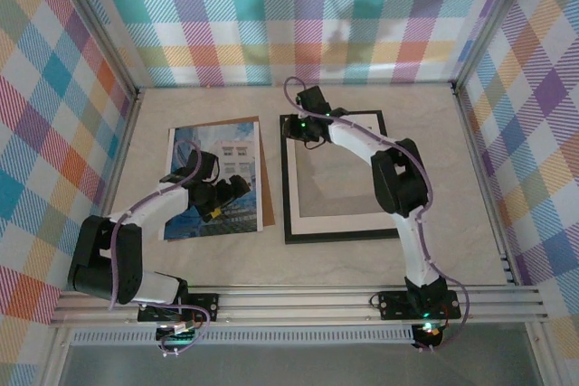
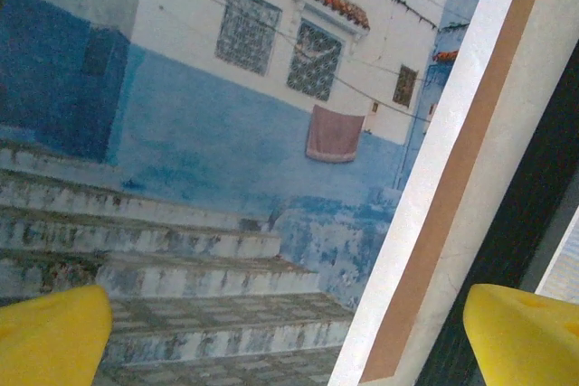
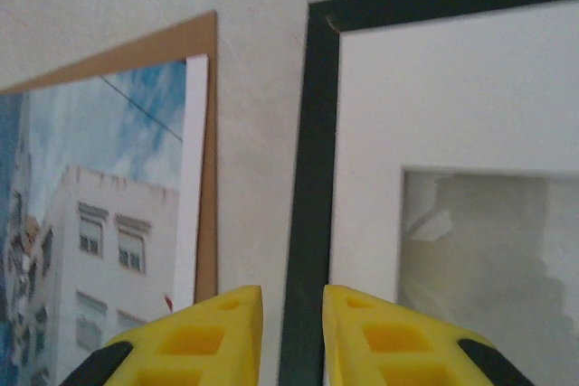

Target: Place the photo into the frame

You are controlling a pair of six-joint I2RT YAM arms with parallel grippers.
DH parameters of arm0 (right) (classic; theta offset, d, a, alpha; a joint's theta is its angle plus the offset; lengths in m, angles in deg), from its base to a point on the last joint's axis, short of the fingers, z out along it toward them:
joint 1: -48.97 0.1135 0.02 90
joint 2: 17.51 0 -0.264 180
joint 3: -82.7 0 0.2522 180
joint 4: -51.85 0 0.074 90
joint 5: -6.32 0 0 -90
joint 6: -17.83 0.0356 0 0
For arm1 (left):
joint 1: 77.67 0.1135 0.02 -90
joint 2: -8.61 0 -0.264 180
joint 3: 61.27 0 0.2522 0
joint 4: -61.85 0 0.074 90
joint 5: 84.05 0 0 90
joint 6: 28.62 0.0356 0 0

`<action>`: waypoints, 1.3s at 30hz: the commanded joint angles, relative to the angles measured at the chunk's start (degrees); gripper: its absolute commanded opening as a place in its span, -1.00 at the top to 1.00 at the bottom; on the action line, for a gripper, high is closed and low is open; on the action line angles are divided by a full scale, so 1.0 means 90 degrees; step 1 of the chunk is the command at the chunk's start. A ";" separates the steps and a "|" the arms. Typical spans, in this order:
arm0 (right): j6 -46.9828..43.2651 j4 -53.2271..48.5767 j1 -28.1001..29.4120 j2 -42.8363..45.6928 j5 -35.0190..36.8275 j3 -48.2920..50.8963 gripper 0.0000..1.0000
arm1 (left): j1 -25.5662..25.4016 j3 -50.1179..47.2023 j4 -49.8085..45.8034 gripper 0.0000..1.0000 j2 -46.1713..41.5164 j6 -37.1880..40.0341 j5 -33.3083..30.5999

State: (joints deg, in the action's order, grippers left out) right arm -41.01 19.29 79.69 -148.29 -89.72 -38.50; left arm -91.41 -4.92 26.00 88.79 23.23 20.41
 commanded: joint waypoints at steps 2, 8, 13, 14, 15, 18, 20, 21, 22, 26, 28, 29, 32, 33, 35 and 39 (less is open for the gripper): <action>0.0109 0.0102 -0.0035 -0.0662 -0.0262 -0.1084 0.50 | 0.0071 0.0141 0.0118 -1.00 -0.0008 0.0034 0.0070; 0.0361 -0.0326 -0.0082 -0.1416 0.0187 -0.2098 0.32 | 0.0071 0.0132 0.0166 -1.00 0.0039 0.0088 0.0169; 0.0668 -0.0254 -0.0255 -0.1596 -0.0036 -0.2135 0.03 | 0.0071 0.0136 0.0172 -0.99 0.0050 0.0105 0.0248; 0.0652 -0.0259 -0.0254 -0.1606 -0.0050 -0.2142 -0.01 | 0.0071 0.0131 0.0165 -0.99 0.0052 0.0099 0.0248; 0.0608 -0.0291 -0.0254 -0.1625 -0.0068 -0.2168 -0.03 | 0.0071 0.0148 0.0165 -0.99 0.0040 0.0103 0.0257; 0.0563 -0.0488 -0.0268 -0.1629 -0.0042 -0.2200 -0.09 | 0.0071 0.0156 0.0125 -0.99 0.0018 0.0101 0.0262; 0.0581 -0.0577 -0.0283 -0.1647 -0.0078 -0.2193 -0.12 | 0.0066 0.0165 0.0102 -0.99 0.0004 0.0108 0.0250; 0.0595 -0.0595 -0.0315 -0.1674 -0.0151 -0.2192 -0.14 | 0.0071 0.0166 0.0090 -0.99 -0.0012 0.0119 0.0249; 0.0619 -0.0621 -0.0341 -0.1703 -0.0207 -0.2193 -0.14 | 0.0071 0.0165 0.0072 -1.00 -0.0009 0.0132 0.0249; 0.0606 -0.0705 -0.0415 -0.1646 -0.0316 -0.2127 -0.14 | 0.0065 0.0147 -0.0020 -1.00 -0.0074 0.0157 0.0241; 0.0535 -0.0740 -0.0423 -0.1533 -0.0264 -0.2076 -0.15 | 0.0071 0.0134 -0.0060 -0.99 -0.0127 0.0175 0.0201; 0.0523 -0.0760 -0.0422 -0.1492 -0.0238 -0.2076 -0.15 | 0.0071 0.0136 -0.0074 -1.00 -0.0132 0.0177 0.0191; 0.0380 -0.0828 -0.0425 -0.1349 -0.0271 -0.2076 -0.15 | 0.0071 0.0136 -0.0110 -1.00 -0.0177 0.0181 0.0181; 0.0322 -0.0821 -0.0410 -0.1262 -0.0320 -0.2054 -0.15 | 0.0071 0.0131 -0.0122 -1.00 -0.0188 0.0202 0.0172; 0.0235 -0.0845 -0.0397 -0.1035 -0.0398 -0.1971 -0.16 | 0.0071 0.0169 -0.0194 -0.99 -0.0238 0.0257 0.0093; 0.0073 -0.1221 -0.0293 -0.0351 -0.0578 -0.1622 -0.18 | 0.0169 0.0248 -0.0405 -0.99 -0.0454 0.0381 -0.0175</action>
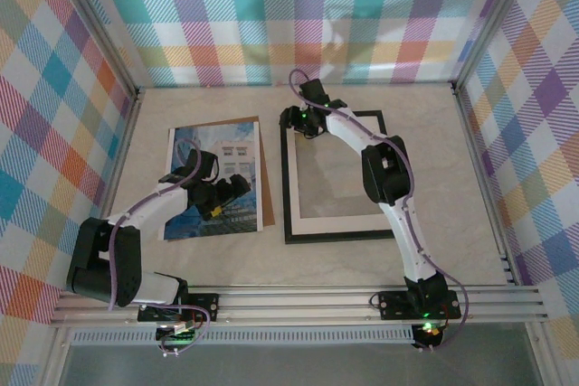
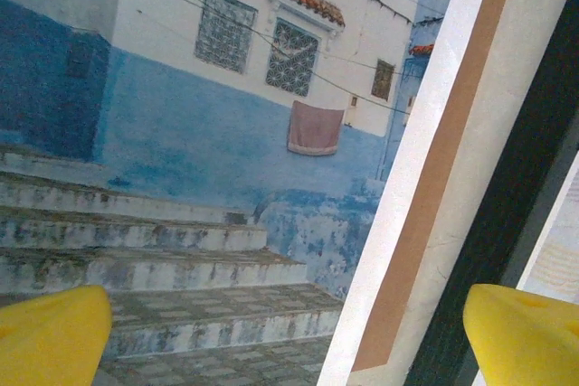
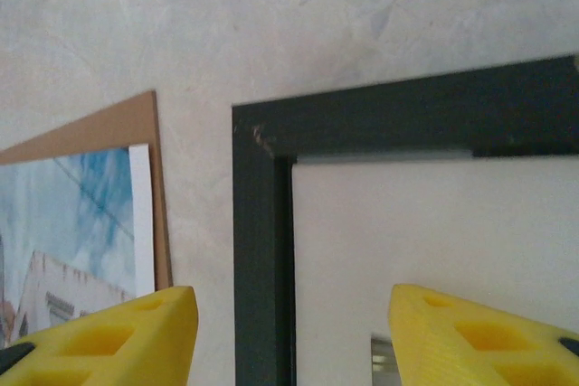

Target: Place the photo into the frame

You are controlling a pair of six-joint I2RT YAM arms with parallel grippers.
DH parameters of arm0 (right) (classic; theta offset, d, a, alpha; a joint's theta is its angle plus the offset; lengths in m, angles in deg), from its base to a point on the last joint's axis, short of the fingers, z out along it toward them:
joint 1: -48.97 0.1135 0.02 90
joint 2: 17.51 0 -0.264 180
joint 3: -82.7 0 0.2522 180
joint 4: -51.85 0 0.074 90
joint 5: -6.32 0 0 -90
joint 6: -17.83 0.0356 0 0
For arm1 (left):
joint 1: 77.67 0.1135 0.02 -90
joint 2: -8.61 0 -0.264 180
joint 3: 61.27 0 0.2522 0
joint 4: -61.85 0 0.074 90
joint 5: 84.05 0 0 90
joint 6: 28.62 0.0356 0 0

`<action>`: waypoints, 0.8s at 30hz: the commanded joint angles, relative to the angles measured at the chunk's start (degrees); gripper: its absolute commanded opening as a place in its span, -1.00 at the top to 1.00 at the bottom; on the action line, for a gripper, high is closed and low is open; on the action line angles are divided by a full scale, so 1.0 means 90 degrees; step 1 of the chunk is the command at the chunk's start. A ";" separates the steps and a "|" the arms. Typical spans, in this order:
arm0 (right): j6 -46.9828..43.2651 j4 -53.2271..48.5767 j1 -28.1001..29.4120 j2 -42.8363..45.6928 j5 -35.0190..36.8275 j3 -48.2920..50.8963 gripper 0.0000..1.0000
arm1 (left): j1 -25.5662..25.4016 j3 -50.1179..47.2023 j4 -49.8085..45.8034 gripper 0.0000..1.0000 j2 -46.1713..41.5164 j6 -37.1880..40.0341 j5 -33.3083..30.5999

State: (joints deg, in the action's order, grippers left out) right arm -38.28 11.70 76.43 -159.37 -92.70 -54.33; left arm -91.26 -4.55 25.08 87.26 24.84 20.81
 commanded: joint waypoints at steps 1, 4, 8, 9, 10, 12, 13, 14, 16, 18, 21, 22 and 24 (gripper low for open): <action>-0.0219 -0.0498 0.0115 0.1055 -0.0255 0.0359 -0.18 | 0.0203 0.0193 -0.0321 -1.00 -0.0357 0.0213 -0.0234; -0.0199 -0.0623 0.0329 0.1679 -0.0252 0.1180 -0.18 | 0.0377 0.0113 -0.0374 -0.99 -0.0497 0.0214 -0.0220; -0.0233 -0.0651 0.0708 0.2458 -0.0148 0.2283 -0.13 | 0.0579 -0.0102 -0.0440 -0.99 -0.0612 0.0185 -0.0069; -0.0239 -0.0696 0.0817 0.2619 -0.0195 0.2504 -0.08 | 0.0636 -0.0176 -0.0459 -0.99 -0.0646 0.0186 -0.0026; -0.0279 -0.0778 0.0949 0.2744 -0.0225 0.2674 0.00 | 0.0708 -0.0257 -0.0471 -0.99 -0.0683 0.0192 0.0030; -0.0320 -0.1016 0.1189 0.2906 -0.0224 0.2915 0.16 | 0.0829 -0.0396 -0.0511 -0.99 -0.0769 0.0229 0.0087; -0.0312 -0.1106 0.1360 0.2989 -0.0219 0.3051 0.23 | 0.0901 -0.0479 -0.0529 -1.00 -0.0807 0.0232 0.0097; -0.0292 -0.1170 0.1486 0.3036 -0.0210 0.3180 0.29 | 0.0965 -0.0546 -0.0530 -1.00 -0.0852 0.0232 0.0105; -0.0163 -0.1258 0.1842 0.3156 -0.0203 0.3467 0.35 | 0.1092 -0.0693 -0.0519 -0.99 -0.0949 0.0213 0.0141; 0.0034 -0.1192 0.2152 0.3241 -0.0137 0.3730 0.37 | 0.1154 -0.0801 -0.0475 -0.99 -0.1047 0.0166 0.0156; 0.0405 -0.1083 0.2561 0.3296 0.0034 0.4005 0.40 | 0.1180 -0.0910 -0.0434 -0.99 -0.1131 0.0154 0.0113; 0.0517 -0.0999 0.2687 0.3301 0.0058 0.4088 0.40 | 0.1200 -0.0930 -0.0444 -0.99 -0.1123 0.0168 0.0098; 0.0733 -0.0855 0.2884 0.3301 0.0153 0.4213 0.40 | 0.1244 -0.0968 -0.0426 -0.99 -0.1096 0.0197 0.0125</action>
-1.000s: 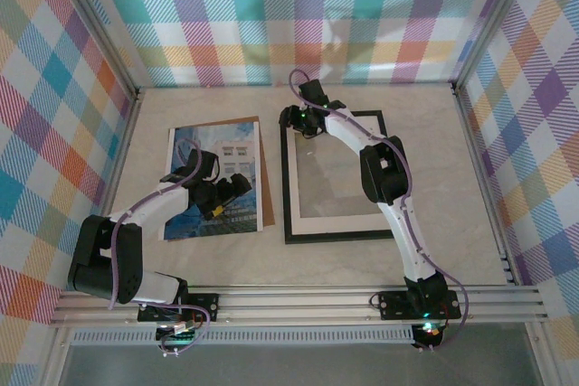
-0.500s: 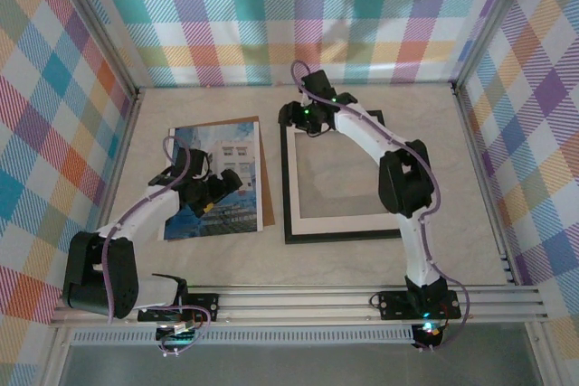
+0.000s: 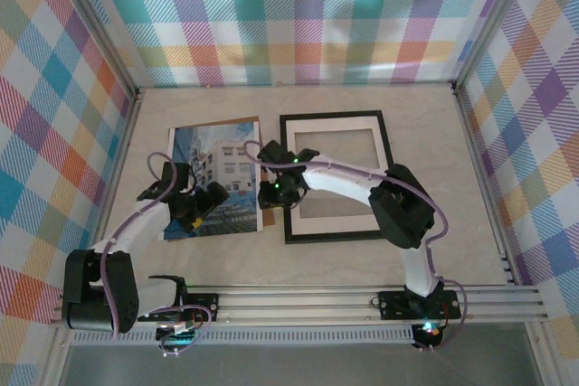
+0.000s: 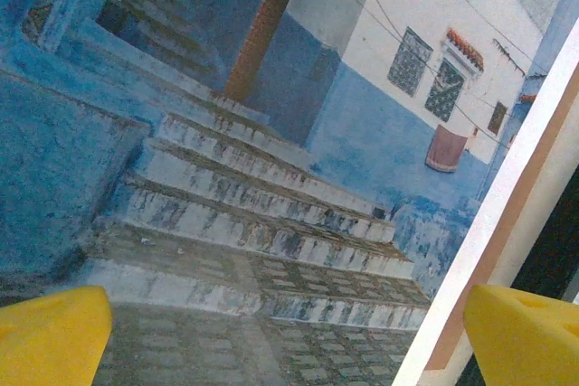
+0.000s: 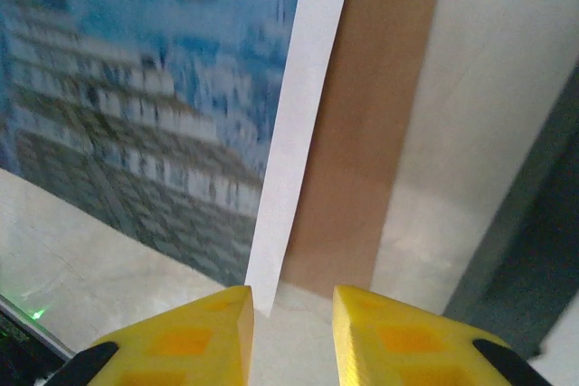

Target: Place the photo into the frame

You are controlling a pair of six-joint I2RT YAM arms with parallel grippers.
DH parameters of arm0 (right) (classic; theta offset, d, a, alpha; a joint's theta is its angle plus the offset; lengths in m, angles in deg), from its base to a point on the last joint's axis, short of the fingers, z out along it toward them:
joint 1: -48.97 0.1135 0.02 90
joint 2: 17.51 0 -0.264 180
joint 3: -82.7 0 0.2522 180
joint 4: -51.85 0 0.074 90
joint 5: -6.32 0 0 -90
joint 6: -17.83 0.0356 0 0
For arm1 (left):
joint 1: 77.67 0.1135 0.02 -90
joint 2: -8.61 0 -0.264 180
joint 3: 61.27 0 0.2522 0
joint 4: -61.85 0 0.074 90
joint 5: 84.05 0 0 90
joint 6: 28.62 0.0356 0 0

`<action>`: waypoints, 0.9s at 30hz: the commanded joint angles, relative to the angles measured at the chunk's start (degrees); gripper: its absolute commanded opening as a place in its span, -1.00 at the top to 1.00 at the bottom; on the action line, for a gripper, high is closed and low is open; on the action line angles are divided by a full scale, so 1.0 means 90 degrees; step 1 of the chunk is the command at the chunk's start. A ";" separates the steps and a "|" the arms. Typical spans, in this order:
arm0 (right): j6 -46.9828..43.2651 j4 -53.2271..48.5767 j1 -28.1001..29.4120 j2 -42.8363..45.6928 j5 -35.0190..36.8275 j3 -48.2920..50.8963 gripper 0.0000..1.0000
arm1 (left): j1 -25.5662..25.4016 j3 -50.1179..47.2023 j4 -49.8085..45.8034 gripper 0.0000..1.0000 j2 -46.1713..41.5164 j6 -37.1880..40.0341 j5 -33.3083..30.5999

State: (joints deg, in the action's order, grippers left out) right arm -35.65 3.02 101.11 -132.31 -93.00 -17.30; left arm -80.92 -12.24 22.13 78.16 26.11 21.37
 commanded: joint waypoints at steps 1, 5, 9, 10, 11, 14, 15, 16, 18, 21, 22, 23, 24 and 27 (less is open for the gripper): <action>0.0548 0.0203 0.0222 0.0276 0.0223 0.0164 0.40 | 0.0111 -0.0133 -0.0081 -1.00 -0.0078 0.0073 0.0082; 0.0958 0.0647 0.0325 0.0164 0.0277 0.0407 0.38 | 0.0152 -0.0234 0.0052 -0.99 0.0027 0.0130 0.0114; 0.1148 0.0940 0.0356 0.0019 0.0325 0.0490 0.37 | 0.0161 -0.0303 0.0138 -0.99 0.0229 0.0198 0.0157; 0.1155 0.1006 0.0365 -0.0024 0.0282 0.0475 0.36 | 0.0165 -0.0323 0.0167 -1.00 0.0263 0.0207 0.0164; 0.1156 0.1036 0.0369 -0.0055 0.0257 0.0462 0.36 | 0.0157 -0.0343 0.0179 -0.99 0.0286 0.0230 0.0165; 0.1191 0.1140 0.0387 -0.0131 0.0216 0.0470 0.35 | 0.0165 -0.0426 0.0215 -0.99 0.0312 0.0249 0.0162; 0.1215 0.1160 0.0392 -0.0167 0.0223 0.0480 0.35 | 0.0165 -0.0458 0.0232 -0.99 0.0308 0.0250 0.0153; 0.1244 0.1156 0.0396 -0.0204 0.0225 0.0489 0.35 | 0.0165 -0.0497 0.0240 -0.99 0.0304 0.0248 0.0152; 0.1292 0.1161 0.0389 -0.0284 0.0224 0.0485 0.34 | 0.0163 -0.0562 0.0249 -0.99 0.0279 0.0238 0.0159; 0.1368 0.1258 0.0410 -0.0363 0.0222 0.0533 0.30 | 0.0165 -0.0632 0.0260 -0.99 0.0245 0.0262 0.0164; 0.1378 0.1265 0.0405 -0.0400 0.0192 0.0519 0.28 | 0.0165 -0.0647 0.0266 -0.99 0.0247 0.0261 0.0166; 0.1382 0.1261 0.0415 -0.0443 0.0186 0.0498 0.27 | 0.0165 -0.0656 0.0258 -0.99 0.0248 0.0266 0.0171; 0.1383 0.1260 0.0429 -0.0488 0.0169 0.0482 0.26 | 0.0163 -0.0661 0.0265 -0.99 0.0245 0.0268 0.0170; 0.1401 0.1309 0.0485 -0.0563 0.0058 0.0439 0.25 | 0.0165 -0.0701 0.0271 -0.99 0.0237 0.0283 0.0171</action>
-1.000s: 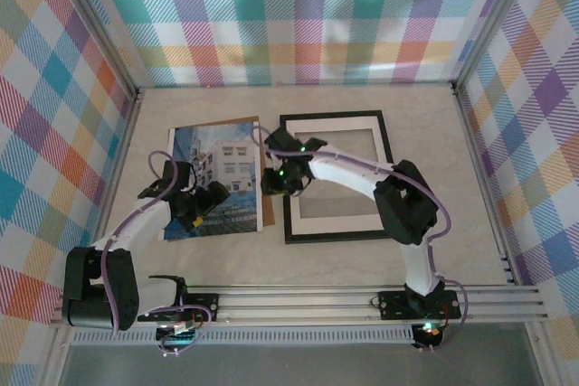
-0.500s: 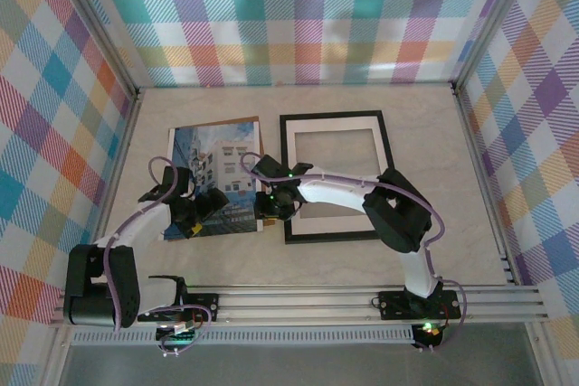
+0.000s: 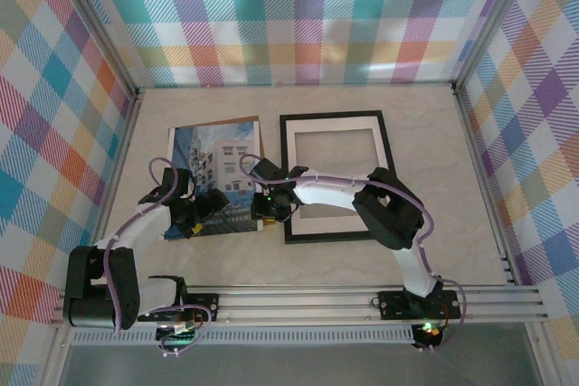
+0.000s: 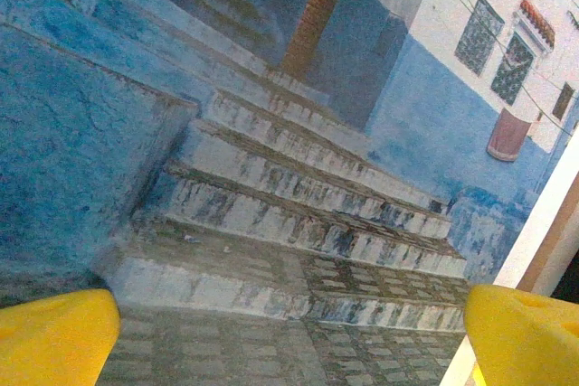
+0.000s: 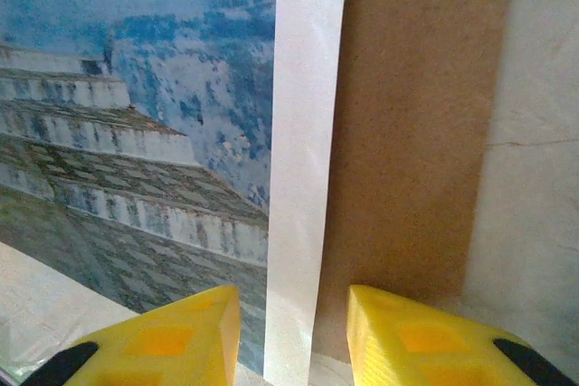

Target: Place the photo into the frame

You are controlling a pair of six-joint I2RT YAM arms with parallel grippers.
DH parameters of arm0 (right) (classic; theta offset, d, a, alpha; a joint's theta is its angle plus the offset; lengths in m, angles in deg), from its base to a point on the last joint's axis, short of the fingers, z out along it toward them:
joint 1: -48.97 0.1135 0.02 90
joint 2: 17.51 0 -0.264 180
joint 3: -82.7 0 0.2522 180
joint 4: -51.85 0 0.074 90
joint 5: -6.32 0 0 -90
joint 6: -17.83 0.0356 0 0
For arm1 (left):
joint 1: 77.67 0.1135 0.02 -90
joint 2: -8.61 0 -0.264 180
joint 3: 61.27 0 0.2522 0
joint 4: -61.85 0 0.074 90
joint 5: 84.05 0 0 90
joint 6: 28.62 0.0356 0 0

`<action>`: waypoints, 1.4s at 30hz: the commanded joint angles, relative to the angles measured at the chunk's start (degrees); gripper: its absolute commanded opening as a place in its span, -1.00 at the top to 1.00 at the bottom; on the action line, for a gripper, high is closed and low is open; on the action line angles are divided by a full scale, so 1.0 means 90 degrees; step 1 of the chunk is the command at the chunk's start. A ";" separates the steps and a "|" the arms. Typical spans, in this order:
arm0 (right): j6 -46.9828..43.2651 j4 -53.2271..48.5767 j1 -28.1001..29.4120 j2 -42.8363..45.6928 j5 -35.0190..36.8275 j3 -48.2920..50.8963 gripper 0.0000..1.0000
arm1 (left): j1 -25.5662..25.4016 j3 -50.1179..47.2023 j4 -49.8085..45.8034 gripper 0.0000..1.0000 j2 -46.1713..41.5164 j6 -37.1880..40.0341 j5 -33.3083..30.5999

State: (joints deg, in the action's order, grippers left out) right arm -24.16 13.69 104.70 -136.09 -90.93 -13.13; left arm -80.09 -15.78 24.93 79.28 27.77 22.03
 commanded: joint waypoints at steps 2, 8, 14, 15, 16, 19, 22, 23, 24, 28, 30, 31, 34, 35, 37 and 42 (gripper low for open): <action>0.0134 0.0253 0.0101 -0.0139 -0.0300 -0.0013 0.25 | 0.0071 -0.0328 -0.0023 -1.00 0.0105 0.0083 0.0103; 0.0174 0.0694 0.0115 0.0064 -0.0513 0.0062 0.26 | 0.0070 -0.0362 -0.0003 -0.99 0.0131 0.0082 0.0149; 0.0276 0.1015 0.0087 0.0393 -0.0562 0.0288 0.26 | 0.0066 -0.0410 -0.0046 -0.99 0.0068 0.0082 0.0147; 0.0292 0.1091 0.0067 0.0480 -0.0552 0.0346 0.25 | 0.0073 -0.0419 -0.0053 -1.00 0.0058 0.0091 0.0138; 0.0349 0.1160 0.0045 0.0559 -0.0542 0.0416 0.26 | 0.0073 -0.0424 -0.0073 -0.99 0.0053 0.0085 0.0129; 0.0606 0.1158 -0.0055 0.0625 -0.0510 0.0502 0.34 | 0.0073 -0.0401 -0.0100 -0.99 0.0031 0.0101 0.0118; 0.0929 0.1213 -0.0181 0.0579 -0.0612 0.0627 0.53 | 0.0071 -0.0281 -0.0254 -0.99 -0.0044 0.0183 0.0086; 0.1002 0.1263 -0.0217 0.0578 -0.0638 0.0689 0.58 | 0.0068 -0.0220 -0.0325 -0.99 -0.0115 0.0227 0.0072; 0.1048 0.1324 -0.0240 0.0588 -0.0645 0.0744 0.65 | 0.0073 -0.0149 -0.0405 -1.00 -0.0212 0.0283 0.0065; 0.1093 0.1549 -0.0362 0.0735 -0.0770 0.0906 1.00 | 0.0034 0.0255 -0.0742 -0.99 -0.0710 0.0432 0.0059; 0.0996 0.1567 -0.0444 0.0887 -0.0801 0.0949 1.00 | -0.0050 0.0477 -0.0905 -0.99 -0.0941 0.0496 0.0016; 0.0898 0.1523 -0.0501 0.0994 -0.0816 0.0953 1.00 | -0.0115 0.0602 -0.0997 -1.00 -0.1071 0.0542 -0.0037; 0.0482 0.1212 -0.0707 0.1290 -0.0955 0.0856 1.00 | -0.0451 0.0936 -0.1220 -0.99 -0.1442 0.0672 -0.0368; 0.0335 0.1048 -0.0776 0.1361 -0.1048 0.0790 1.00 | -0.0602 0.1006 -0.1263 -1.00 -0.1536 0.0708 -0.0503; 0.0003 0.0744 -0.0954 0.1517 -0.1258 0.0703 1.00 | -0.0991 0.1125 -0.1284 -1.00 -0.1730 0.0781 -0.0821; -0.0560 0.0230 -0.1538 0.1637 -0.2138 0.0436 0.99 | -0.2144 0.1263 -0.1189 -0.99 -0.1778 0.1022 -0.1813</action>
State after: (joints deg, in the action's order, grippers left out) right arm -24.11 20.23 93.05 -122.39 -104.13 -7.18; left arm -95.52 -5.51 16.21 63.15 34.29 12.52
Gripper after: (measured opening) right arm 0.063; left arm 0.998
